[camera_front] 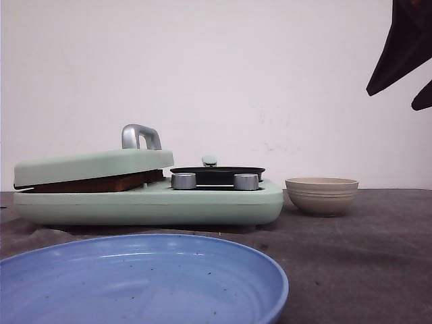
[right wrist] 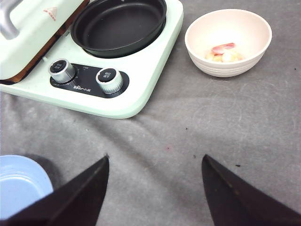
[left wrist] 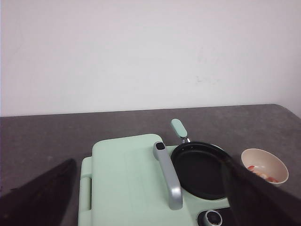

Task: Make breakfast with bread and shrimp

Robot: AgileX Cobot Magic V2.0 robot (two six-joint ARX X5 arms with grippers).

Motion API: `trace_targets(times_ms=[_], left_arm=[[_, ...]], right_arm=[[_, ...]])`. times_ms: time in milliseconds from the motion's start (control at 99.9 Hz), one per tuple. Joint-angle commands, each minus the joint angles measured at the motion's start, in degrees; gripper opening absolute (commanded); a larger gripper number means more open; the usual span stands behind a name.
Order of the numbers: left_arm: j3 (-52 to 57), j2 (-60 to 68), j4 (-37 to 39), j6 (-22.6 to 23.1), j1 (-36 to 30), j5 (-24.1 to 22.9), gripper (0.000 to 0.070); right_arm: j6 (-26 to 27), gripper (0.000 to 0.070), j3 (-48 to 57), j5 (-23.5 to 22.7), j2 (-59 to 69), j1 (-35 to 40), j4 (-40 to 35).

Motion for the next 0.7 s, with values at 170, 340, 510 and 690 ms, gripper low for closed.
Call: trace_targets(times_ms=[170, 340, 510, 690], left_arm=[[-6.71, -5.18, 0.57, 0.7, -0.02, -0.2, 0.0557], [-13.16, -11.37, 0.94, 0.44, 0.0, -0.46, 0.0557], [-20.24, -18.18, 0.96, -0.9, -0.02, -0.46, 0.0557], [-24.76, -23.89, -0.15, -2.43, -0.02, -0.44, 0.0557]], right_arm=[[1.27, 0.038, 0.35, 0.0, 0.2, 0.33, 0.57], [1.31, 0.038, 1.36, 0.0, 0.2, 0.33, 0.61], [1.51, 0.0381, 2.4, -0.48, 0.22, 0.33, 0.52], [2.86, 0.0382, 3.13, -1.42, 0.26, 0.31, 0.04]])
